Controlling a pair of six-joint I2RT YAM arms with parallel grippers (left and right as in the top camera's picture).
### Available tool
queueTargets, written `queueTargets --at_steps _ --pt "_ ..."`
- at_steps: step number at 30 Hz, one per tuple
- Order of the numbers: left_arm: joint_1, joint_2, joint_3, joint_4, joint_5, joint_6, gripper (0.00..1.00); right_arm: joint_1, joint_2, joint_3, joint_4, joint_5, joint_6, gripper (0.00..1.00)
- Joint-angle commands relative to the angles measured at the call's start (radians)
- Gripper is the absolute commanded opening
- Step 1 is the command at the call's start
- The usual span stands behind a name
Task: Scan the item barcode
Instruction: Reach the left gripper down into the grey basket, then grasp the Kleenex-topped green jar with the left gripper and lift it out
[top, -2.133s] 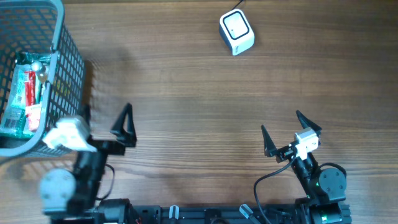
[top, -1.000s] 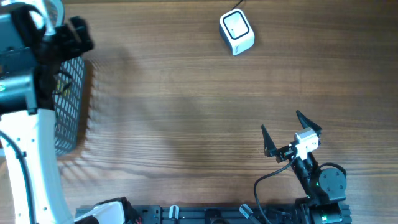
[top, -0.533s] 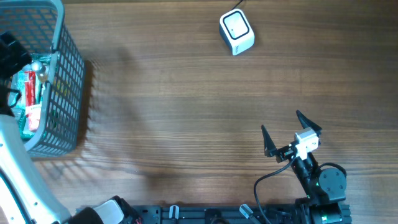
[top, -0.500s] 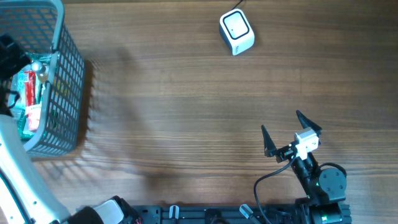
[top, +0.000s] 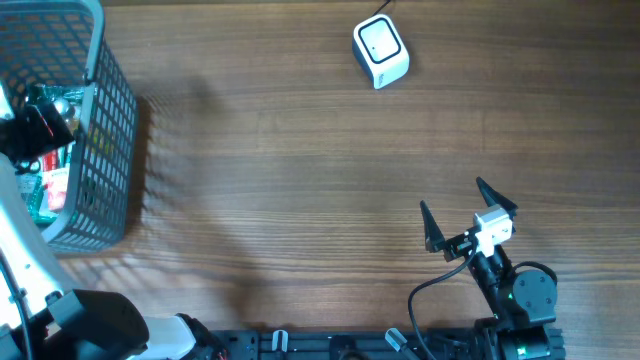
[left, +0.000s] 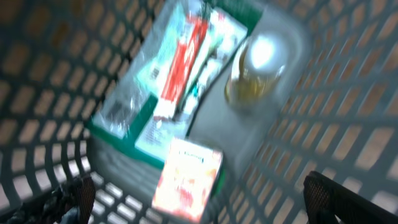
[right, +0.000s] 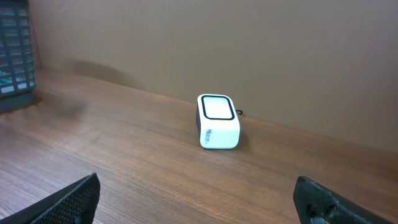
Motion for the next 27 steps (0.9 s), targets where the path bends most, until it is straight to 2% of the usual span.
queueTargets --at_steps 1,11,27 --pt "0.03 0.041 0.006 -0.032 0.004 0.04 1.0 -0.005 0.001 -0.001 0.003 0.012 0.005 1.0" --pt "0.117 0.111 -0.05 -0.082 0.124 0.037 1.0 -0.005 0.001 -0.001 0.003 0.012 0.005 1.0" --pt "0.136 0.123 -0.341 0.14 0.153 0.037 1.0 -0.005 0.001 -0.001 0.003 0.012 0.005 1.0"
